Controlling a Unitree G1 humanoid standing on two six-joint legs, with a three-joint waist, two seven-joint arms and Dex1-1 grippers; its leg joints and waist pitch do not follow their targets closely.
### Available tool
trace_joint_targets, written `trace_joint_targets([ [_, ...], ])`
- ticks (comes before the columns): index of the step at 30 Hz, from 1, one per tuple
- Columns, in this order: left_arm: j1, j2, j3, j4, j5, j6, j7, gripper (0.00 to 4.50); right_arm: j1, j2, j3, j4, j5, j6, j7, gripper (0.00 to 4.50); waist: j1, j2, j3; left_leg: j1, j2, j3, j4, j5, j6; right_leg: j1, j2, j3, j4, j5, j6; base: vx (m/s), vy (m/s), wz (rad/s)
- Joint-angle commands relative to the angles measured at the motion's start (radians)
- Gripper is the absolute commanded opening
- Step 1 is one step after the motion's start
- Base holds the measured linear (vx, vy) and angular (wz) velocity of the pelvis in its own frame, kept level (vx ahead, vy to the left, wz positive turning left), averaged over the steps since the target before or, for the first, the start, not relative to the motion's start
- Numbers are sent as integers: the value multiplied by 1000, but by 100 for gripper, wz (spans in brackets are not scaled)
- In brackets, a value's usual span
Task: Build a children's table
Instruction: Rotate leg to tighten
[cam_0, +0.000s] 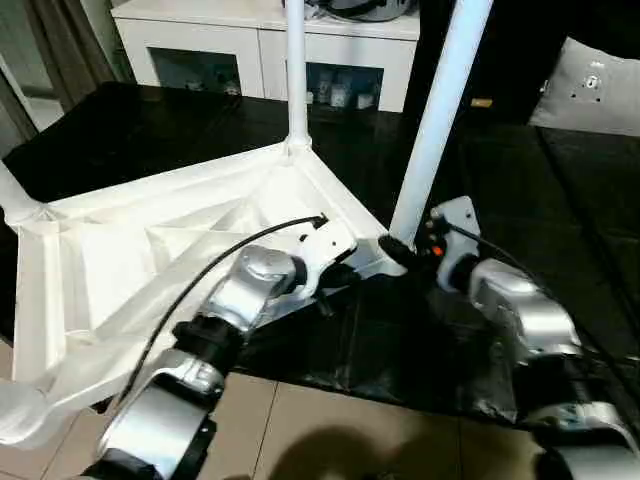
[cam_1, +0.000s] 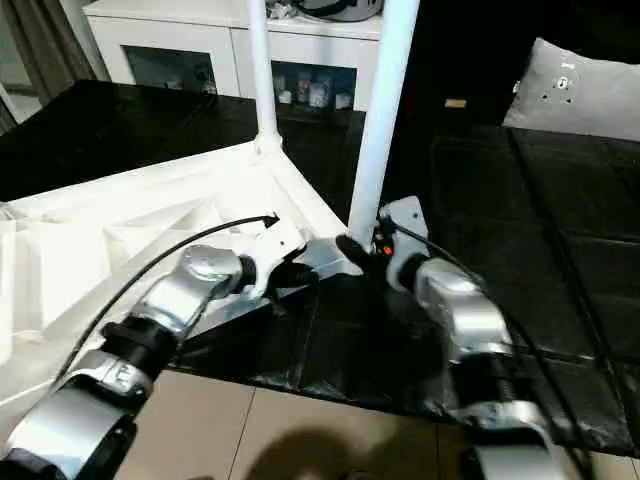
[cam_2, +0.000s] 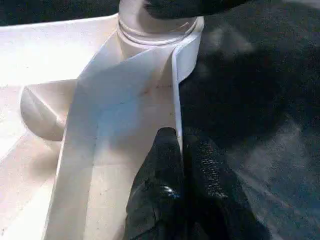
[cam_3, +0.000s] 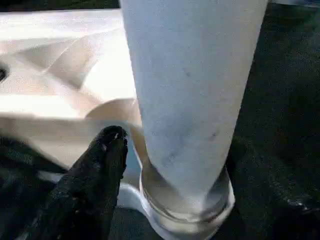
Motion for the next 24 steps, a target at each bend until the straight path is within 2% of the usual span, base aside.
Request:
trace_joint_targets([
  [1, 20, 21, -24, -5, 2, -40, -51, 0, 17, -22, 23, -31, 18, -9, 85, 363, 6, -17, -61, -21, 2, 10, -62, -128, 85, 71, -58, 34, -84, -254, -182, 0, 0, 0],
  [2, 27, 54, -35, -4, 5, -72, -98, 0, 27, -66, 34, -48, 21, -16, 156, 363, 7, -16, -59, -21, 3, 9, -63, -134, 88, 71, -59, 34, -84, -257, -184, 0, 0, 0],
  [6, 36, 110, -63, -3, 14, -133, -175, 0, 32, -132, 51, -56, 20, -34, 247, 402, 7, -17, -56, -19, 4, 9, -65, -155, 84, 68, -60, 33, -90, -317, -172, 0, 0, 0],
  [7, 37, 118, -66, -3, 13, -141, -189, 0, 34, -142, 58, -57, 19, -44, 267, 402, 6, -22, -56, -19, 4, 10, -64, -159, 83, 67, -60, 33, -91, -328, -168, 0, 0, 0],
  [8, 40, 141, -77, -1, 10, -181, -236, 0, 39, -172, 75, -61, 19, -69, 328, 402, 8, -19, -56, -17, 6, 7, -66, -168, 82, 65, -62, 32, -91, -349, -164, 0, 0, 0],
  [12, 43, 182, -92, 0, 0, -243, -327, 0, 46, -216, 96, -67, 32, -96, 445, 402, 9, -20, -57, -18, 9, 10, -64, -160, 85, 66, -61, 34, -85, -303, -182, 0, 0, 0],
  [13, 40, 193, -96, 3, -1, -255, -351, 0, 46, -223, 98, -73, 43, -89, 472, 375, 12, -19, -58, -18, 10, 9, -64, -156, 87, 66, -61, 35, -83, -293, -186, 0, 0, 0],
  [16, 36, 222, -113, 4, -4, -298, -419, 0, 48, -238, 108, -84, 69, -71, 538, 362, 21, -18, -58, -17, 13, 11, -63, -142, 92, 67, -61, 34, -79, -257, -204, 0, 0, 0],
  [19, 35, 235, -122, 7, -8, -326, -460, 0, 53, -247, 120, -92, 88, -61, 583, 324, 28, -18, -59, -16, 15, 12, -63, -138, 87, 67, -62, 35, -74, -235, -211, 0, 0, 0],
  [20, 35, 240, -130, 6, -10, -341, -487, 0, 59, -248, 127, -109, 101, -47, 604, 324, 31, -20, -58, -15, 15, 13, -63, -139, 87, 65, -61, 35, -74, -241, -211, 0, 0, 0],
  [23, 36, 243, -138, 1, -15, -355, -521, 0, 64, -242, 134, -118, 104, -47, 616, 282, 35, -17, -59, -15, 17, 12, -64, -133, 80, 65, -64, 35, -73, -240, -208, 0, 0, 0],
  [24, 36, 243, -142, 0, -18, -362, -534, 0, 66, -235, 135, -116, 105, -47, 623, 282, 36, -19, -58, -14, 16, 12, -64, -138, 76, 65, -63, 35, -74, -246, -207, 0, 0, 0],
])
